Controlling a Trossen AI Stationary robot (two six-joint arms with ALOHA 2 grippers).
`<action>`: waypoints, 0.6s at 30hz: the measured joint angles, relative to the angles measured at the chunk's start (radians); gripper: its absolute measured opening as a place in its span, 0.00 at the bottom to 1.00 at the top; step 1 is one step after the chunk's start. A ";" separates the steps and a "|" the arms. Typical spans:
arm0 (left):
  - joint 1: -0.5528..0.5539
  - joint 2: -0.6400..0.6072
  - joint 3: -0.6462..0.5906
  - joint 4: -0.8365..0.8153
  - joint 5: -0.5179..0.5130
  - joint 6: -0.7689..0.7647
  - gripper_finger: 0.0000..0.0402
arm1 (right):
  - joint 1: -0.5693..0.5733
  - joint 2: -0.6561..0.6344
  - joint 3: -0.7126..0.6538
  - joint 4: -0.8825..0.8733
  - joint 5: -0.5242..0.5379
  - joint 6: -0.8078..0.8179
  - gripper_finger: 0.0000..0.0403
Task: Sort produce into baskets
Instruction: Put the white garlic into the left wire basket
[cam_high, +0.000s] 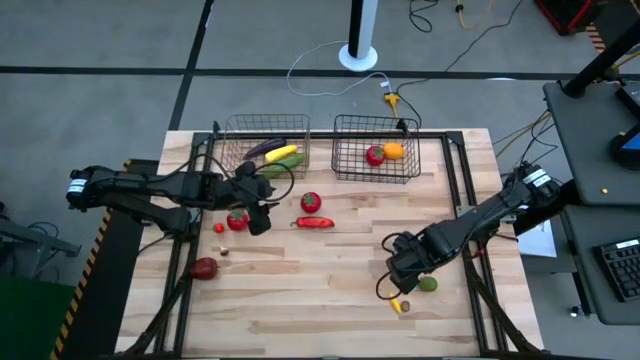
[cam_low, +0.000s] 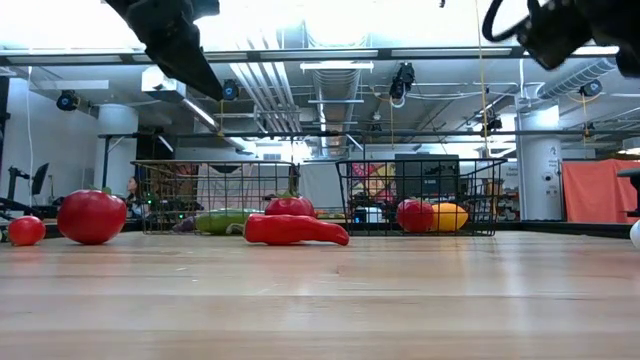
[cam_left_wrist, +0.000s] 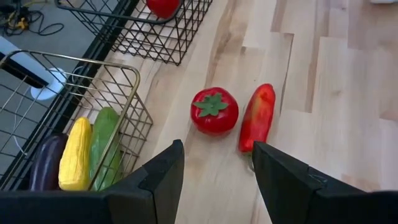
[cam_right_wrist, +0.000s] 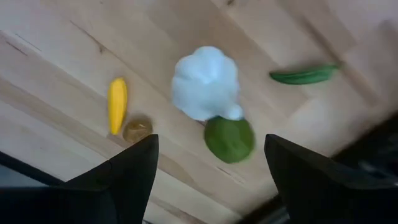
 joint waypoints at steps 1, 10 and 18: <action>0.000 0.001 0.000 0.004 0.000 0.000 0.43 | 0.003 0.000 -0.019 0.026 0.000 0.002 0.69; -0.002 0.011 0.000 0.028 0.000 0.000 0.43 | 0.008 0.000 -0.143 0.099 0.005 0.025 0.64; -0.002 0.034 0.000 0.056 0.000 0.000 0.43 | 0.007 0.000 -0.165 0.106 0.012 0.000 0.60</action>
